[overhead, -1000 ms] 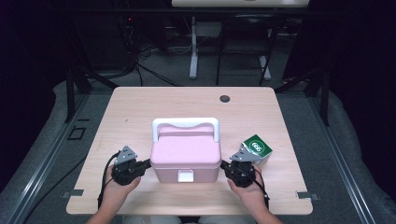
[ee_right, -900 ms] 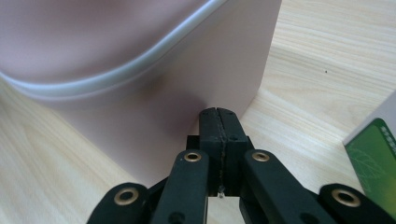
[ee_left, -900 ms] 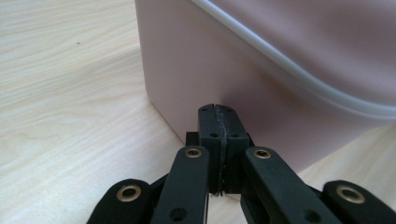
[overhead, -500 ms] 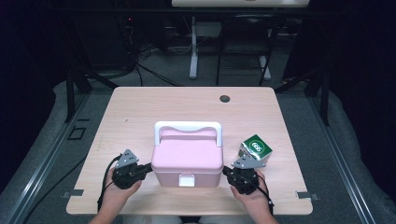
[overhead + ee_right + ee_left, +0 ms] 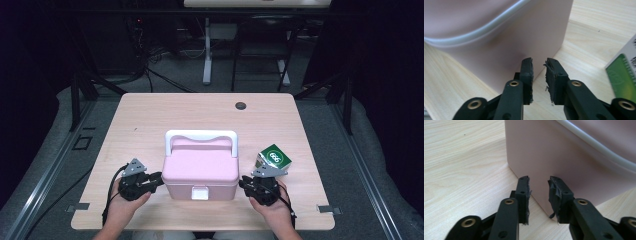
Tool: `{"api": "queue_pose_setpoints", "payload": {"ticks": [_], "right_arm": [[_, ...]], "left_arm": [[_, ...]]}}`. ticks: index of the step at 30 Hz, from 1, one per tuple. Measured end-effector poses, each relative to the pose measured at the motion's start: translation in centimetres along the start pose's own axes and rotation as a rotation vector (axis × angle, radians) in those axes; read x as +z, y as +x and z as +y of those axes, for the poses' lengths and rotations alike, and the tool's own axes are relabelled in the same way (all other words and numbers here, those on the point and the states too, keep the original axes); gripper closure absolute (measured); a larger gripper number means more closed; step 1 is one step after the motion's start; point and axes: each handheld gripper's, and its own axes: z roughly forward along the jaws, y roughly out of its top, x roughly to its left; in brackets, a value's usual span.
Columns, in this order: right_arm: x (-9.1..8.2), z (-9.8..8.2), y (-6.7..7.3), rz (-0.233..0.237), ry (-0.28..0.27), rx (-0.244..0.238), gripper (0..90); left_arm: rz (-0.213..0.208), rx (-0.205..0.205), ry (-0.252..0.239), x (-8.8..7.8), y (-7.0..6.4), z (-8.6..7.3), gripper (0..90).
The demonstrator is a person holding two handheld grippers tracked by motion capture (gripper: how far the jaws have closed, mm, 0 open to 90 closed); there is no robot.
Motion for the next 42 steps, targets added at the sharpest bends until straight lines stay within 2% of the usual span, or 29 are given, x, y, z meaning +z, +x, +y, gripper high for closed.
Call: {"api": "queue_pose_setpoints", "payload": {"ticks": [3, 4, 5, 7, 10, 16, 21, 24, 28, 34, 42], "right_arm": [[-0.5, 0.8, -0.6, 0.031, -0.001, 0.024, 69.2], [-0.9, 1.3, -0.9, 0.041, 0.003, 0.022, 68.3], [-0.9, 1.3, -0.9, 0.041, 0.003, 0.022, 68.3], [-1.3, 1.8, -1.1, 0.051, -0.005, 0.023, 65.4], [-1.8, 2.6, -1.6, 0.074, -0.015, 0.026, 62.5], [-2.9, 4.7, -2.5, 0.125, -0.038, 0.039, 58.8], [-3.4, 6.6, -2.7, 0.164, -0.073, 0.005, 52.7], [-3.2, 7.4, -2.6, 0.197, -0.096, 0.003, 50.1], [-2.6, 8.0, -2.5, 0.207, -0.086, 0.000, 49.8], [-1.8, 8.6, -2.6, 0.224, -0.082, 0.013, 49.6], [-1.0, 9.0, -2.5, 0.253, -0.093, 0.027, 51.8]], "left_arm": [[-0.002, -0.012, 0.001, -0.5, 0.4, 0.5, 60.3], [0.007, -0.020, -0.018, -1.1, 0.6, 0.9, 58.6], [0.007, -0.020, -0.018, -1.1, 0.6, 0.9, 57.6], [-0.005, -0.042, -0.035, -1.8, 1.0, 1.5, 56.4], [-0.013, -0.044, -0.053, -2.6, 1.4, 2.4, 53.1], [-0.031, -0.032, -0.083, -3.7, 1.7, 4.5, 47.0], [-0.065, -0.002, -0.084, -4.2, 1.6, 6.5, 45.9], [-0.064, 0.025, -0.082, -4.2, 1.2, 7.4, 45.6], [-0.073, 0.037, -0.072, -3.6, 1.1, 8.1, 45.5], [-0.089, 0.017, -0.068, -2.3, 1.0, 8.6, 43.8], [-0.109, 0.022, -0.067, -1.0, 0.5, 9.2, 46.4]]}}
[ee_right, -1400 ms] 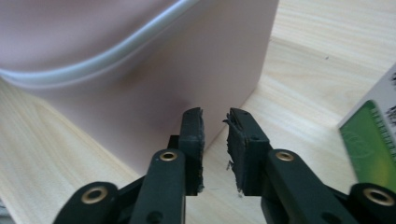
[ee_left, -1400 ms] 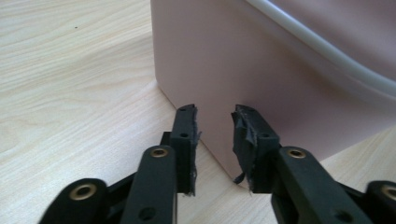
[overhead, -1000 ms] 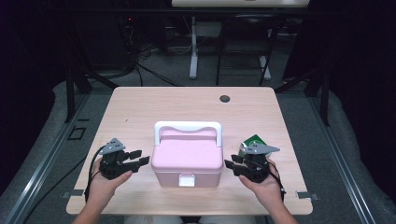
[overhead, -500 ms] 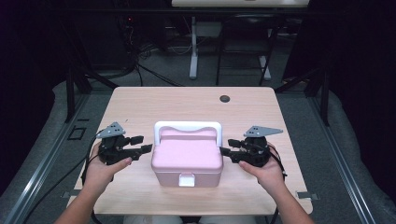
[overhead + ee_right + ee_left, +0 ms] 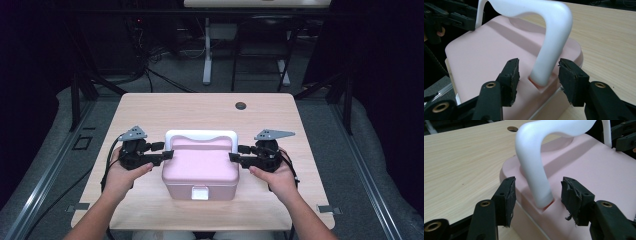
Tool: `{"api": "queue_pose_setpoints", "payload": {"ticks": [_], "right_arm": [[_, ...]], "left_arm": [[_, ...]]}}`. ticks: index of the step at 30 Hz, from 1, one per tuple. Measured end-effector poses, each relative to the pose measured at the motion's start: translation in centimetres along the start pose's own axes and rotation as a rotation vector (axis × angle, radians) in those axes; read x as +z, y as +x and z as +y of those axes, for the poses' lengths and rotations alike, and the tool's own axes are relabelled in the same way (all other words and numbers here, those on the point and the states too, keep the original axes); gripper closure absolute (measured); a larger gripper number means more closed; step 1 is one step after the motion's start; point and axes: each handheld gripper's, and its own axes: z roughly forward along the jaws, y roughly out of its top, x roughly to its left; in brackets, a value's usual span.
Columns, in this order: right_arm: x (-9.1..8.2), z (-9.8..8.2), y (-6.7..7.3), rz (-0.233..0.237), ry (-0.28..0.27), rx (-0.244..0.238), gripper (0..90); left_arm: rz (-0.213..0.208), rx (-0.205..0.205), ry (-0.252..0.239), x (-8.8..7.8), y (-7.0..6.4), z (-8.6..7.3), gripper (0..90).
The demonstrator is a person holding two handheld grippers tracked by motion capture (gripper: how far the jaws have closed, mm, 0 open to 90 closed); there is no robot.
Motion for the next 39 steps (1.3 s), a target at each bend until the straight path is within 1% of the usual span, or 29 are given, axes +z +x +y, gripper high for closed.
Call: {"api": "queue_pose_setpoints", "payload": {"ticks": [2, 3, 6, 7, 8, 9, 11, 12, 13, 15, 17, 20, 23, 27, 33, 35, 38, 39], "right_arm": [[0.0, 0.0, 0.1, 0.005, -0.009, -0.007, 52.9], [0.0, 0.1, 0.2, 0.000, -0.009, -0.012, 53.6], [-0.1, 0.0, 0.3, -0.012, -0.010, -0.015, 57.5], [-0.3, 0.0, 0.4, -0.015, -0.016, -0.018, 61.0], [-0.3, 0.0, 0.4, -0.015, -0.016, -0.018, 61.0], [-0.4, 0.0, 0.5, -0.016, -0.021, -0.021, 62.4], [-0.6, 0.0, 0.7, -0.021, -0.022, -0.039, 65.0], [-0.8, 0.0, 0.9, -0.033, -0.024, -0.059, 68.4], [-0.8, 0.0, 0.9, -0.033, -0.024, -0.059, 68.4], [-0.8, -0.1, 1.0, -0.042, -0.025, -0.069, 71.7], [-0.8, -0.2, 0.9, -0.048, -0.031, -0.073, 74.1], [-0.8, -0.3, 0.9, -0.049, -0.038, -0.064, 74.3], [-0.9, -0.5, 1.1, -0.050, -0.039, -0.072, 74.3], [-1.1, -0.6, 1.3, -0.043, -0.036, -0.067, 74.4], [-1.5, -0.8, 1.8, -0.031, -0.019, -0.065, 74.4], [-1.5, -0.8, 2.0, -0.028, -0.013, -0.064, 74.5], [-1.6, -0.6, 2.2, -0.030, 0.001, -0.061, 74.5], [-1.6, -0.5, 2.3, -0.031, 0.002, -0.061, 74.5]], "left_arm": [[-0.007, 0.000, 0.003, 0.1, -0.2, 0.1, 48.5], [-0.010, 0.002, 0.005, 0.1, -0.3, 0.1, 49.1], [0.009, 0.020, 0.004, 0.1, -0.5, 0.2, 51.1], [0.017, 0.025, 0.000, 0.0, -0.6, 0.2, 55.8], [0.023, 0.032, -0.002, -0.1, -0.7, 0.2, 55.8], [0.024, 0.036, -0.006, -0.2, -0.8, 0.2, 57.8], [0.032, 0.050, -0.004, -0.5, -1.0, 0.3, 60.2], [0.040, 0.060, -0.006, -0.6, -1.1, 0.2, 64.3], [0.045, 0.064, -0.009, -0.6, -1.2, 0.2, 64.3], [0.054, 0.078, -0.009, -0.8, -1.2, 0.1, 68.7], [0.047, 0.067, -0.016, -0.8, -1.1, 0.0, 71.5], [0.040, 0.058, -0.019, -0.9, -1.1, 0.0, 72.6], [0.040, 0.059, -0.017, -1.0, -1.2, -0.1, 73.5], [0.036, 0.059, -0.008, -1.3, -1.5, -0.2, 73.6], [0.023, 0.058, 0.008, -1.8, -1.9, -0.4, 73.8], [0.021, 0.058, 0.021, -1.9, -1.9, -0.3, 73.8], [0.026, 0.064, 0.033, -2.0, -2.0, -0.1, 73.7], [0.031, 0.067, 0.028, -2.1, -1.9, 0.1, 73.7]]}}
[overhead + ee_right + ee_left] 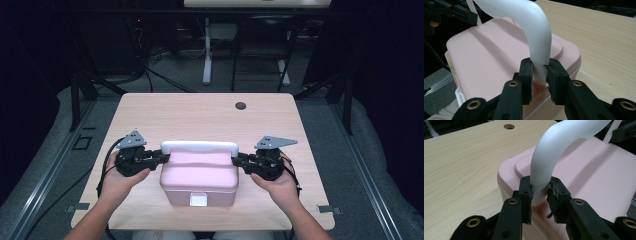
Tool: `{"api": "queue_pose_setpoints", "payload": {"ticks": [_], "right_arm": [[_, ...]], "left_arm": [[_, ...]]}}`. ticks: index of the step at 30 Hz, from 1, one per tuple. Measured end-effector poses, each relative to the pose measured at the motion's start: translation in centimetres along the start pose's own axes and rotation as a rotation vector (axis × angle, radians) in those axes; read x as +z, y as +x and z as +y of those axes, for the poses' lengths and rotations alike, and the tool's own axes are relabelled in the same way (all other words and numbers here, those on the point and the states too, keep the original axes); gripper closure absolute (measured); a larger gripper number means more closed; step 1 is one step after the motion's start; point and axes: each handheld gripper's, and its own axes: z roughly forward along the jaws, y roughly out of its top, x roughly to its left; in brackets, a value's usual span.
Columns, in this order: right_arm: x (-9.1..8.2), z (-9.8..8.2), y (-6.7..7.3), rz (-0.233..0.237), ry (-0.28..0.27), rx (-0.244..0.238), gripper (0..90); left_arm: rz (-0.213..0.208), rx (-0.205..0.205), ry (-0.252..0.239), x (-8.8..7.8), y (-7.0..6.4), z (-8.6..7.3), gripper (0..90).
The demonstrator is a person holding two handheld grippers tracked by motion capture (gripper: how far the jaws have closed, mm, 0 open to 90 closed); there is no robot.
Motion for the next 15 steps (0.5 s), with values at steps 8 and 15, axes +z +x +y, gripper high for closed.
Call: {"api": "queue_pose_setpoints", "payload": {"ticks": [8, 15], "right_arm": [[-0.5, 2.0, -0.3, -0.003, -0.020, 0.015, 74.6], [-0.5, 2.1, -0.6, 0.006, -0.032, 0.044, 74.8]], "left_arm": [[-0.016, -0.031, -0.020, -0.4, 0.7, 1.8, 73.5], [-0.020, -0.028, -0.040, -0.4, 0.7, 1.5, 68.1]]}}
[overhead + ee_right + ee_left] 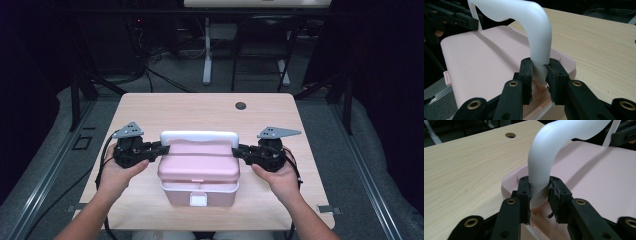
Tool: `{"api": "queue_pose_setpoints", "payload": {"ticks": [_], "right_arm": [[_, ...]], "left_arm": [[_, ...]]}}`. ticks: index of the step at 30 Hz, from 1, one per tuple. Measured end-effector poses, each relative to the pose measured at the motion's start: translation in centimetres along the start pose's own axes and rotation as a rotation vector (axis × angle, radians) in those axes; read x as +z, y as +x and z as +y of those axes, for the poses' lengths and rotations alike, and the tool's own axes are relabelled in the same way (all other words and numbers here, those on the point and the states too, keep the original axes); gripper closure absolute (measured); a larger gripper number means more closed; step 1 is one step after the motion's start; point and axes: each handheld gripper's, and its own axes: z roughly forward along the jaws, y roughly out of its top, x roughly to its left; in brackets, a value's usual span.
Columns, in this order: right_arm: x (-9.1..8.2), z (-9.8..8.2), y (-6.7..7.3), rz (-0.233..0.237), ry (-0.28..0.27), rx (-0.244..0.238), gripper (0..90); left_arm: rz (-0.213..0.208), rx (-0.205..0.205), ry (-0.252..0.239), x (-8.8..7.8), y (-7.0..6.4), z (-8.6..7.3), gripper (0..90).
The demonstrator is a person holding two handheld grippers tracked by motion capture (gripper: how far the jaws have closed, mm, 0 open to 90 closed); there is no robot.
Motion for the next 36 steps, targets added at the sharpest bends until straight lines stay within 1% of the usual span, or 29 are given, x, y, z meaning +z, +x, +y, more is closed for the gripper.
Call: {"api": "queue_pose_setpoints", "payload": {"ticks": [2, 4, 6, 9, 12, 14, 17, 20, 22, 23, 25, 26, 28, 36], "right_arm": [[0.0, 0.0, -0.1, 0.004, -0.001, 0.009, 74.9], [0.0, 0.1, -0.1, 0.008, 0.000, 0.012, 75.0], [0.0, 0.1, -0.2, 0.006, 0.004, 0.010, 75.1], [0.0, 0.2, -0.2, 0.010, 0.005, 0.013, 75.2], [0.0, 0.3, -0.3, 0.013, 0.008, 0.015, 75.1], [0.0, 0.4, -0.2, 0.011, 0.007, 0.018, 75.1], [0.0, 0.4, -0.2, 0.010, 0.006, 0.016, 75.1], [0.0, 0.5, -0.3, 0.009, 0.007, 0.014, 75.2], [0.0, 0.5, -0.2, 0.009, 0.009, 0.014, 75.1], [0.0, 0.5, -0.2, 0.009, 0.009, 0.014, 75.1], [0.0, 0.6, -0.2, 0.010, 0.010, 0.014, 75.1], [0.0, 0.6, -0.2, 0.010, 0.010, 0.014, 75.1], [0.0, 0.6, -0.3, 0.011, 0.009, 0.014, 75.1], [0.0, 0.6, -0.3, 0.012, 0.008, 0.017, 75.0]], "left_arm": [[0.008, 0.013, -0.008, -0.5, -0.2, 0.0, 64.5], [0.016, 0.023, -0.009, -1.2, -0.2, -0.1, 64.3], [0.009, 0.031, -0.016, -2.1, -0.2, -0.4, 67.8], [0.016, 0.033, -0.016, -3.3, -0.1, -1.3, 70.7], [0.012, 0.018, -0.011, -4.0, 0.0, -2.4, 75.5], [0.002, 0.017, -0.006, -4.2, -0.1, -3.2, 79.4], [0.001, 0.030, 0.005, -4.0, -0.5, -4.2, 84.4], [-0.022, 0.020, 0.007, -3.7, -0.7, -5.0, 89.0], [-0.037, 0.024, 0.024, -3.1, -1.0, -5.5, 90.0], [-0.037, 0.024, 0.024, -3.1, -1.0, -5.5, 90.0], [-0.058, 0.028, 0.043, -2.5, -1.4, -5.8, 90.0], [-0.058, 0.028, 0.043, -2.5, -1.4, -5.8, 90.0], [-0.071, 0.033, 0.051, -2.1, -1.7, -5.9, 90.0], [-0.110, 0.049, 0.065, -0.8, -2.6, -5.4, 90.0]]}}
